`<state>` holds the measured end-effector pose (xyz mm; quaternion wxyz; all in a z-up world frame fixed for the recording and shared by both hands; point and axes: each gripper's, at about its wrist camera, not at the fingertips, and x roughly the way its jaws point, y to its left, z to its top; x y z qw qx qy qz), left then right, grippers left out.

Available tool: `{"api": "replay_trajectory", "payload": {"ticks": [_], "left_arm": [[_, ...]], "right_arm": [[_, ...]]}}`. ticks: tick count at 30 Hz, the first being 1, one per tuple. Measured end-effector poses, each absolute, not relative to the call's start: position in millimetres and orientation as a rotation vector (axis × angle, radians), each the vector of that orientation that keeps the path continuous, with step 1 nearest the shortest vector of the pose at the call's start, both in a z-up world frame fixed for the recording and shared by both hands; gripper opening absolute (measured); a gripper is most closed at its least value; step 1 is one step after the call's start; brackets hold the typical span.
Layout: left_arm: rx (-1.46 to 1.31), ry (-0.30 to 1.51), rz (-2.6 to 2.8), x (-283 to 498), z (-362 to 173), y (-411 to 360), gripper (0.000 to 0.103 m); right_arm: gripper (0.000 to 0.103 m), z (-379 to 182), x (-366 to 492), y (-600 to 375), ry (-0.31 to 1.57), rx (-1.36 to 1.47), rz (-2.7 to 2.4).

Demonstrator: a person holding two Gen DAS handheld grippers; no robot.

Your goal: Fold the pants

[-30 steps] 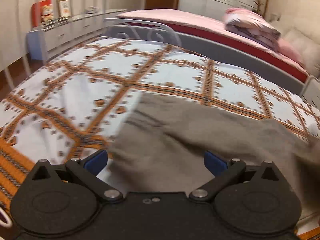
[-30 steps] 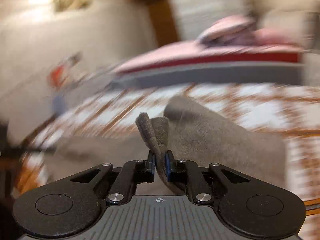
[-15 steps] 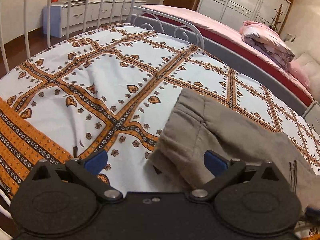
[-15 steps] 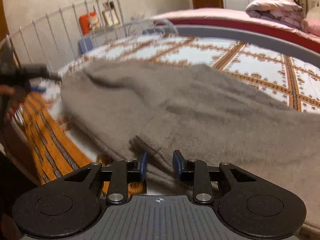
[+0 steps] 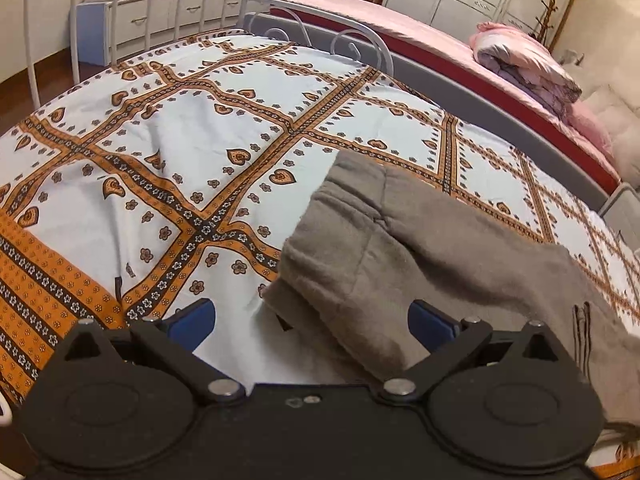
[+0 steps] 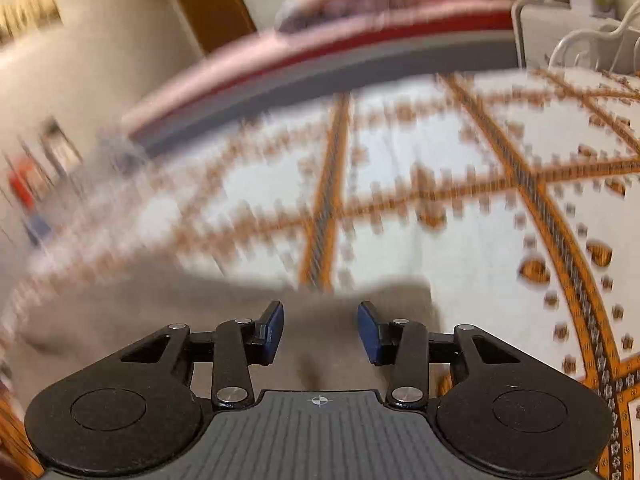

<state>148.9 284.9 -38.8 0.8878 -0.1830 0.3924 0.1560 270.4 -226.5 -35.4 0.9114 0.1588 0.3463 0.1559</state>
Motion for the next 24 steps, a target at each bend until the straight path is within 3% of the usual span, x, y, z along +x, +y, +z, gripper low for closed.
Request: {"api": "replay_trajectory", "payload": {"ticks": [2,5,13,16,19,22,24], "left_arm": [[-0.379,0.826,0.326,150,-40,283,0.097],[-0.368,0.835,0.326,150,-41,280,0.097],[-0.300,0.838,0.324,153,-40,272,0.097],[-0.280,0.838,0.319,154,-39,269,0.097],[-0.272,0.830,0.313,152,-37,265,0.097],[-0.245,0.823,0.308,149,-35,264,0.097],[-0.233,0.822,0.314,149,-35,265,0.097]], "right_arm": [[0.043,-32,277,-228,0.685,0.286,0.290],[0.043,-63,304,-226,0.867,0.284,0.320],[0.043,-25,246,-211,0.774,0.163,0.424],[0.043,-62,224,-188,0.956,-0.015,0.464],[0.044,-62,214,-172,0.896,-0.136,0.454],[0.045,-44,199,-181,0.801,-0.031,0.487],[0.052,-55,194,-175,0.863,-0.076,0.485]]}}
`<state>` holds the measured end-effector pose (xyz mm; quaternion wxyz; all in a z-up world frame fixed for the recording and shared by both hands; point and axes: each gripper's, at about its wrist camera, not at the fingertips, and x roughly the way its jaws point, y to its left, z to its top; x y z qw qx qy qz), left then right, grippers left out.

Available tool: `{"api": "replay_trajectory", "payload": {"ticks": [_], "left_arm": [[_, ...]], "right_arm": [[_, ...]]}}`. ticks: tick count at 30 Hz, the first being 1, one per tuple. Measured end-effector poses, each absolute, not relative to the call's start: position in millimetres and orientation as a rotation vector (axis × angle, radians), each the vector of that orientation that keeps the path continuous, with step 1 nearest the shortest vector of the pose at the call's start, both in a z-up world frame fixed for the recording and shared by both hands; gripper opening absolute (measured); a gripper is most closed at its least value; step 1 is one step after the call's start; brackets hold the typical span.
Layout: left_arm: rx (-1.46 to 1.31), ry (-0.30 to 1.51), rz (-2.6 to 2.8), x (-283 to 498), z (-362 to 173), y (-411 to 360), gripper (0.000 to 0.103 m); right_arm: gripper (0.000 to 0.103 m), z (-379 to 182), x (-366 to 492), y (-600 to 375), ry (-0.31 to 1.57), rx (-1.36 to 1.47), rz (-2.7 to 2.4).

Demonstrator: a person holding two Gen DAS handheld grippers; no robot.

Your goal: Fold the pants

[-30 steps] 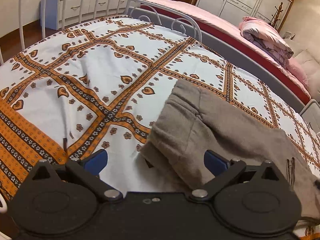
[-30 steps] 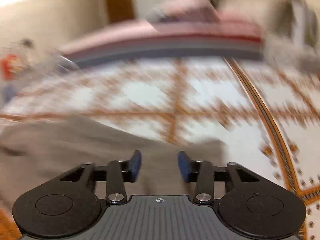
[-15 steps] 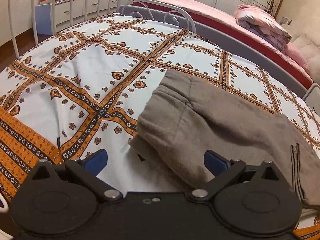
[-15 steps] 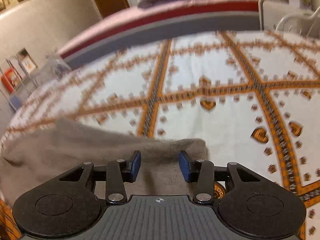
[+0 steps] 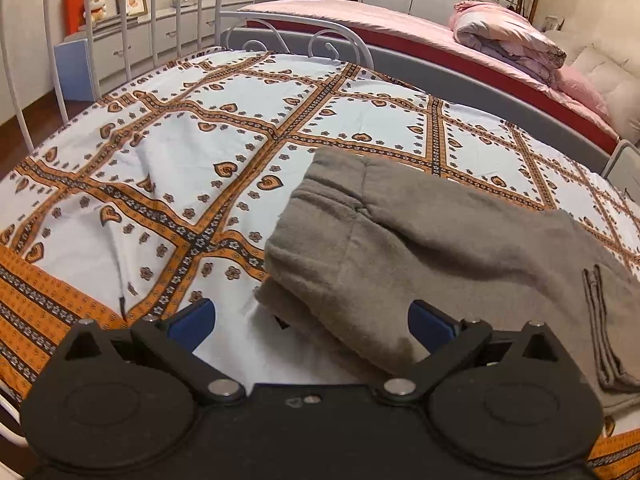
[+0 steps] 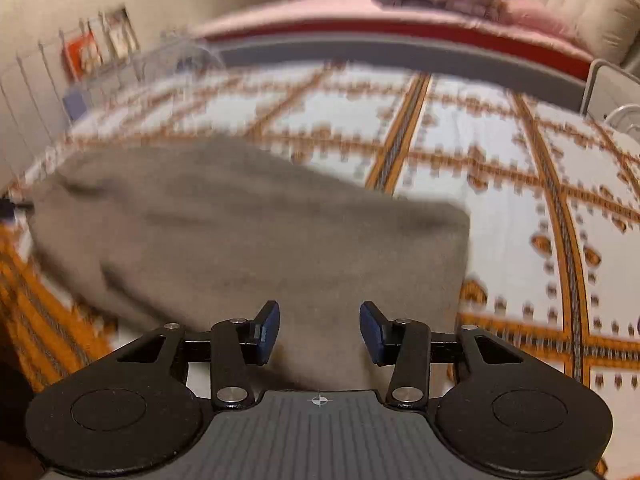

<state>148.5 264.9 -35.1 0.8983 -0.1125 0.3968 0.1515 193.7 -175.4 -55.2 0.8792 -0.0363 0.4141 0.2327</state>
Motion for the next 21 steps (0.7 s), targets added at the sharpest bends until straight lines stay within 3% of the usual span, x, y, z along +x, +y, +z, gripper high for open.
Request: {"api": "replay_trajectory", "payload": {"ticks": [2,13,17,18,21], "left_arm": [[-0.238,0.818,0.320,147,-35,267,0.097],[-0.219,0.789,0.308,143,-28,263,0.097],[-0.232,0.812,0.283,144,-31,261,0.097],[-0.253,0.818,0.263,144,-32,261,0.093],[-0.391,0.833,0.193,140,-36,269,0.056]], "right_arm": [[0.062,-67,189,-167,0.888,-0.143,0.480],[0.063,-26,179,-170,0.657,-0.010,0.514],[0.075,-52,179,-143,0.790,-0.191,0.496],[0.075,-65,179,-137,0.854,-0.246,0.487],[0.075,-57,169,-134,0.787,-0.271,0.525]]}}
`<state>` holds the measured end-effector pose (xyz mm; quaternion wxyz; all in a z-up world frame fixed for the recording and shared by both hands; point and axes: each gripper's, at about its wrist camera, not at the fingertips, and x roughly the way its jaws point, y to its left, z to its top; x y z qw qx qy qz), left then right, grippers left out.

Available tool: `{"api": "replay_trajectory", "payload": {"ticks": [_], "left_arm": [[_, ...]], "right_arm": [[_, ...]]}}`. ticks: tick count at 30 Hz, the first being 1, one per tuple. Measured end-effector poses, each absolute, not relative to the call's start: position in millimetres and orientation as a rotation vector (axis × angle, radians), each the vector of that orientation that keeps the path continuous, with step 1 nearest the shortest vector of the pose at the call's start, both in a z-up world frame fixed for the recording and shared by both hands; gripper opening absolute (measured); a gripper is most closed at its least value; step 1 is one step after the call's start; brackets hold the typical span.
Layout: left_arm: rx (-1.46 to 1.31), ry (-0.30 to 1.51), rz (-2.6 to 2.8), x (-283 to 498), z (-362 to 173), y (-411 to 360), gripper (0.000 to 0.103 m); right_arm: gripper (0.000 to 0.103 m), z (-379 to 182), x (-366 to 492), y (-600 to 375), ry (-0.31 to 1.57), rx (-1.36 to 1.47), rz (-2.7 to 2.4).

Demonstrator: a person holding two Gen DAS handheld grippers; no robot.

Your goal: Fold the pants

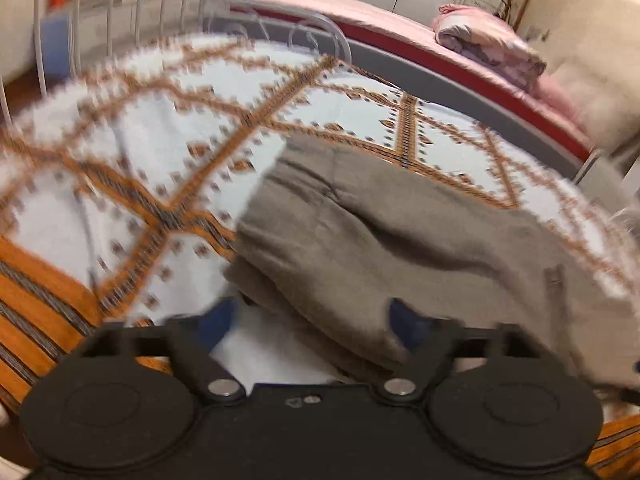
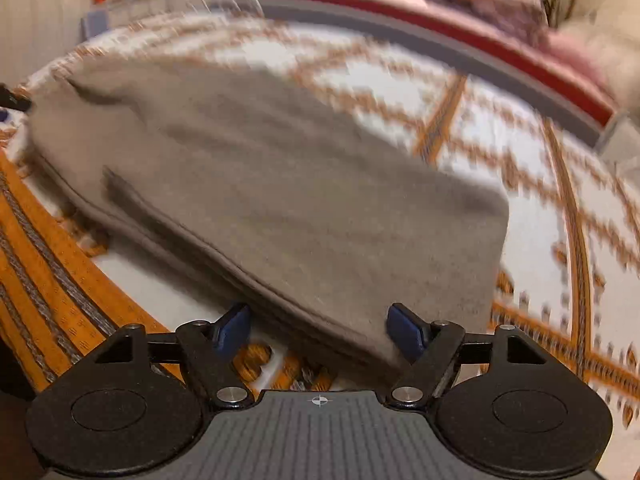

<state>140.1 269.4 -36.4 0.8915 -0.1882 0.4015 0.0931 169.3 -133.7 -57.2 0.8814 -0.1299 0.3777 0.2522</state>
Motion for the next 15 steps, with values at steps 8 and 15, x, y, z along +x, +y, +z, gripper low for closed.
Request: {"api": "replay_trajectory", "payload": {"ticks": [8,15], "left_arm": [[-0.653,0.864,0.210,145,-62,301,0.055],[-0.701,0.816,0.135,171,-85,321,0.073]], "right_arm": [[0.079,-31,169,-147,0.678,-0.106,0.553],[0.079,-32,177,-151,0.675,-0.081,0.551]]}}
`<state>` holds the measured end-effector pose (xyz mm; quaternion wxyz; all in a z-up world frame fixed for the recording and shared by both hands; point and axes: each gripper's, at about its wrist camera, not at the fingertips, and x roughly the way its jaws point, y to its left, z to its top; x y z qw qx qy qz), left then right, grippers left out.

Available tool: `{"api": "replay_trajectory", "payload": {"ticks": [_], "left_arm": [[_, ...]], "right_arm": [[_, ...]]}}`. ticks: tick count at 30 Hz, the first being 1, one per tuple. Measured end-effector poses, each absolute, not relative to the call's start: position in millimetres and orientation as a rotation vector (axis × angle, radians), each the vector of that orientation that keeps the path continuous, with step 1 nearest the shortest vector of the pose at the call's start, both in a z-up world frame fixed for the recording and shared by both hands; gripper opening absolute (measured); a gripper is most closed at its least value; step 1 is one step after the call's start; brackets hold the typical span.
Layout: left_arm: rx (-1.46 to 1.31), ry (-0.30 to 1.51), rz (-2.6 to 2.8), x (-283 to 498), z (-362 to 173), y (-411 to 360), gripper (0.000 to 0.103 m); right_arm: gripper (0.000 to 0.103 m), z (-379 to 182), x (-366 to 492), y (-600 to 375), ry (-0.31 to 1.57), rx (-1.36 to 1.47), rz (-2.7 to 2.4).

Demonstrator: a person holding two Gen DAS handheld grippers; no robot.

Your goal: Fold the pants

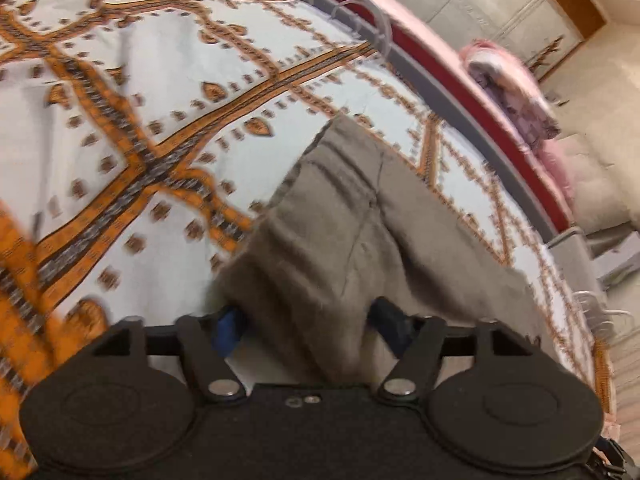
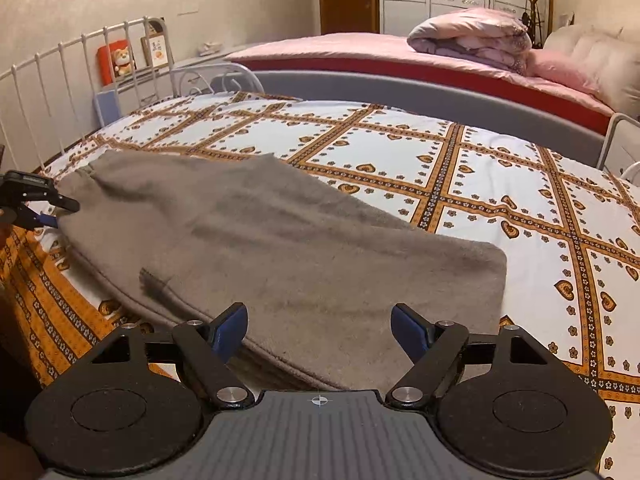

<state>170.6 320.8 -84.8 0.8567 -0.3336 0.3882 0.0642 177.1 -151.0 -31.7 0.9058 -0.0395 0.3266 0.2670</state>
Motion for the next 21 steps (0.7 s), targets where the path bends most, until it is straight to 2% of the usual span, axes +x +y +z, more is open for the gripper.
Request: {"api": "replay_trajectory", "payload": {"ticks": [1,2,3,4,6,7,11,13,17,21], "left_arm": [[-0.708,0.805,0.094,174,-89,323,0.084],[-0.694,0.798,0.069,177,-91,321,0.086],[-0.653,0.801,0.069,179,-90,317,0.077],[-0.591,0.814,0.090,181,-86,314,0.054],[-0.573,0.791,0.099,178,-79,314,0.036],[-0.590,0.769,0.091,175,-74,314,0.031],[-0.465,0.720,0.094,167,-44,288,0.023],[-0.371,0.686,0.100,167,-23,267,0.022],[-0.203,0.585,0.008,180,23,187,0.021],[-0.001,0.555,-0.135,204,38,77,0.021]], "right_arm": [[0.079,-31,178,-152,0.668,-0.070,0.542],[0.079,-31,180,-153,0.664,-0.053,0.527],[0.079,-31,184,-155,0.666,-0.033,0.512],[0.079,-31,188,-157,0.667,-0.006,0.494],[0.079,-33,196,-158,0.669,0.012,0.465],[0.079,-35,200,-157,0.670,0.014,0.451],[0.079,-64,224,-139,0.833,-0.112,0.388],[0.078,-48,220,-149,0.785,-0.037,0.386],[0.079,4,196,-196,0.569,0.052,0.303],[0.079,18,187,-259,0.537,0.167,0.188]]}}
